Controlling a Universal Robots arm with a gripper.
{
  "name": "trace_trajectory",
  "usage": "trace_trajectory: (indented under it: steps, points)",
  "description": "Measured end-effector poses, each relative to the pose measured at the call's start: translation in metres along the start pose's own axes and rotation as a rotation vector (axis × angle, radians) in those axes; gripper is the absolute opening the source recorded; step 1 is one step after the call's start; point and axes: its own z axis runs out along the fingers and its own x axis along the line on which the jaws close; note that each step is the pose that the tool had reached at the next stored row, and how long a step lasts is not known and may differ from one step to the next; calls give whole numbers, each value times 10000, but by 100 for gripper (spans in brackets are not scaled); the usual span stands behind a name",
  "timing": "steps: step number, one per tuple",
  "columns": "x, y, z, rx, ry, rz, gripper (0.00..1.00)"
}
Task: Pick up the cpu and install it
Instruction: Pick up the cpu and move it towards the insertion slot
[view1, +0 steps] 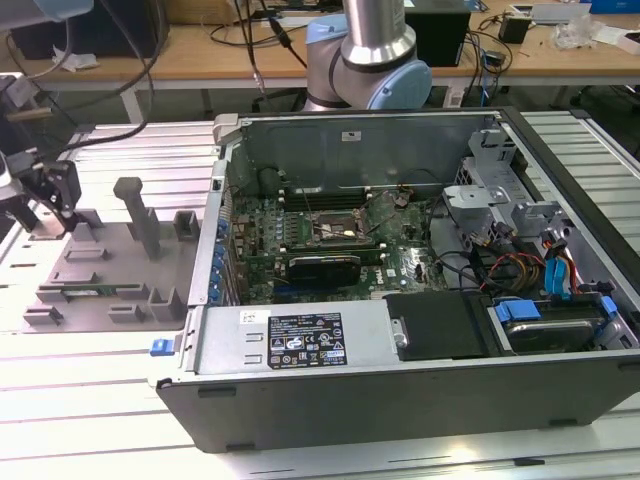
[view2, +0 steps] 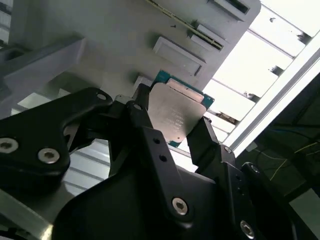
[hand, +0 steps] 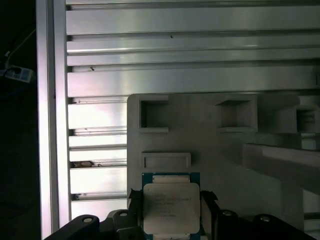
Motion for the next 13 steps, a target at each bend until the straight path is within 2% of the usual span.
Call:
trace_trajectory:
  steps: [1,3,13]
  points:
    - [-1,1,-30,0,0,0,55]
    - [-4,6,-156,0,0,0,55]
    - [-14,20,-514,0,0,0,55]
